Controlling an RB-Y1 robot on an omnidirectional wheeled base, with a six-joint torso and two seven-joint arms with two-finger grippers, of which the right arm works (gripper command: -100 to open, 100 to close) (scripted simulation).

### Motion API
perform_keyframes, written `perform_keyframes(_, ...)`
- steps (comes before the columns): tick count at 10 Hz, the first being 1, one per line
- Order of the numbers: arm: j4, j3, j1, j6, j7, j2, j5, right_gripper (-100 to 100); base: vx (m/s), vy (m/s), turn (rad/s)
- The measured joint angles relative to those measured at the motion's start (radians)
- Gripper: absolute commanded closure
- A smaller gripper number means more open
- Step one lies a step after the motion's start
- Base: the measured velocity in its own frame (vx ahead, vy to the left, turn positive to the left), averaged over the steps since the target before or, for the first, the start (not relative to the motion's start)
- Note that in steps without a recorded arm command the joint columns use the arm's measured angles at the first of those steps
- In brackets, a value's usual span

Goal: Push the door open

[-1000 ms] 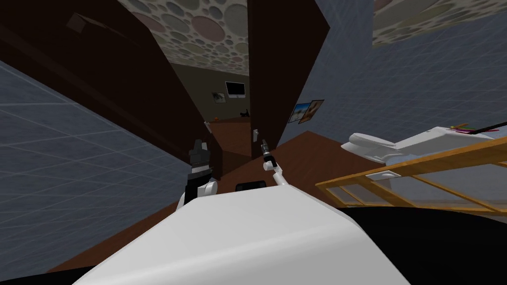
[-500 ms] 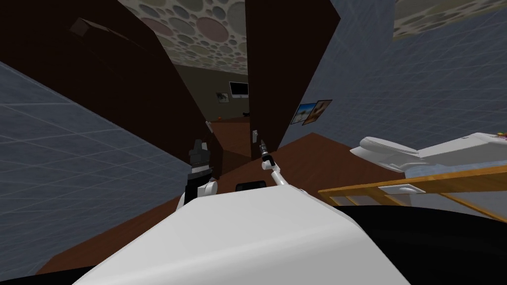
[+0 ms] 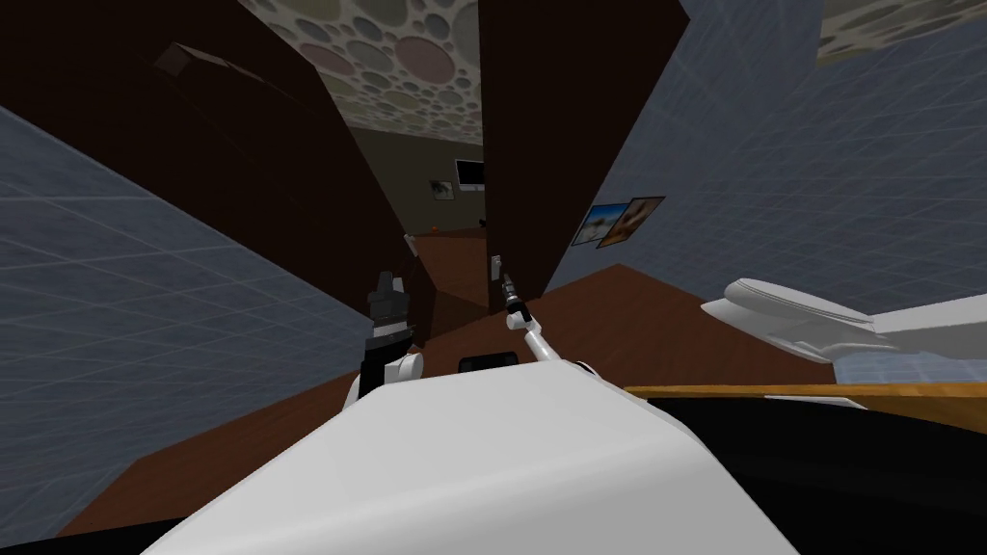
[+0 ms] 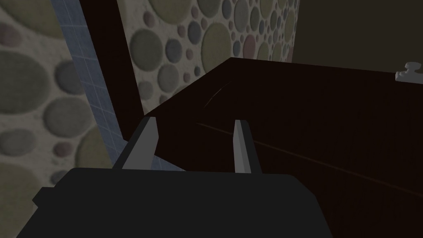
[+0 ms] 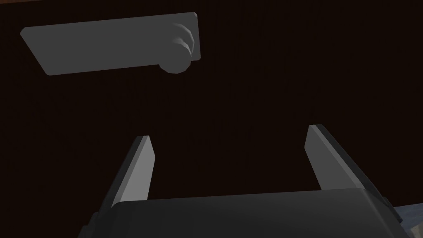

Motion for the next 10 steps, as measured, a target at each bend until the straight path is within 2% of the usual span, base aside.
perform_keyframes(2,0.041,0.010,-0.021,-0.005,0.010,0.009,-0.011,-100,0.050,-0.148,0.110)
perform_keyframes(3,0.065,0.015,-0.033,-0.009,0.013,0.010,-0.018,-100,0.040,-0.089,-0.028)
perform_keyframes(5,0.095,0.021,-0.054,-0.005,0.024,0.020,-0.030,-100,0.008,-0.015,-0.016)
perform_keyframes(7,0.103,0.023,-0.058,-0.005,0.026,0.022,-0.033,-100,0.008,-0.041,0.127)
perform_keyframes(10,0.128,0.027,-0.075,-0.002,0.037,0.034,-0.042,-100,0.044,-0.159,0.107)
